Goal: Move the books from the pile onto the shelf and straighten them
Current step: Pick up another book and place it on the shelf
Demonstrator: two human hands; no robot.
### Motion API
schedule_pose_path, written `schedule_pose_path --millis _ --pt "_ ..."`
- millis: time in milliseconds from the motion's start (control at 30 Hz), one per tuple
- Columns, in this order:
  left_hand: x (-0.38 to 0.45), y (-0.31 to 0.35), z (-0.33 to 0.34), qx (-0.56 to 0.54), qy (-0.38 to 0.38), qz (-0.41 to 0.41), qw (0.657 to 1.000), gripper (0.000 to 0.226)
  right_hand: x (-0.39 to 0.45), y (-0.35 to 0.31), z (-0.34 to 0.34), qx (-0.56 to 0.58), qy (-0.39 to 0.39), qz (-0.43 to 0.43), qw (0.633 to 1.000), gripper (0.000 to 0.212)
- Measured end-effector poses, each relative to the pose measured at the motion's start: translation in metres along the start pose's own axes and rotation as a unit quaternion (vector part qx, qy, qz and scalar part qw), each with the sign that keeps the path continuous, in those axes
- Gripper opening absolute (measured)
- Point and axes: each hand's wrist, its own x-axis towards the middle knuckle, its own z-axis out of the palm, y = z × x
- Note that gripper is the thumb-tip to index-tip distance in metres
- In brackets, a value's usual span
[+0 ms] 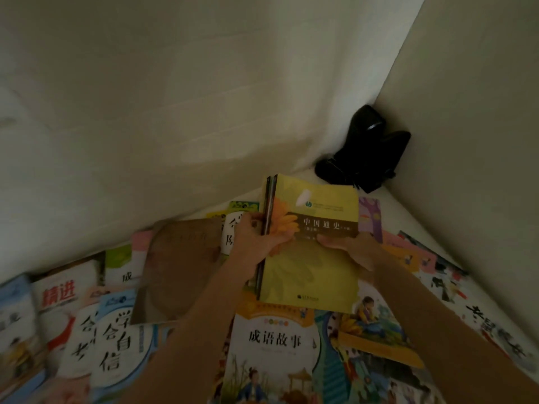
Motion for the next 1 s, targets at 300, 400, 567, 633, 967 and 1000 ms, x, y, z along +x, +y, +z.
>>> schedule_pose_path --millis 300,400,567,633,967,1000 --pt "-0.069 0.018 -0.056 -0.146 -0.067 0.208 0.965 0.127 -0.09 0.018 0.043 0.001 0.083 -0.307 0.948 0.072" --pt "-0.095 0.017 -0.07 -0.069 -0.083 0.221 0.969 0.101 -0.12 0.04 0.057 0.013 0.108 -0.313 0.943 0.084" --pt "-0.131 -0.02 -0.085 -0.043 -0.093 0.191 0.976 0.077 -0.136 0.093 0.063 -0.077 0.113 -0.257 0.957 0.092" --pt "-0.141 -0.04 -0.087 -0.023 -0.1 0.175 0.979 0.086 -0.142 0.106 0.064 -0.105 0.038 -0.186 0.976 0.088" --pt "-0.142 -0.083 -0.088 -0.008 -0.125 0.075 0.989 0.119 -0.133 0.137 0.055 -0.089 -0.007 -0.154 0.984 0.08" --pt "-0.142 -0.083 -0.087 -0.012 -0.12 0.075 0.99 0.113 -0.132 0.14 0.054 -0.116 -0.004 -0.17 0.979 0.078"
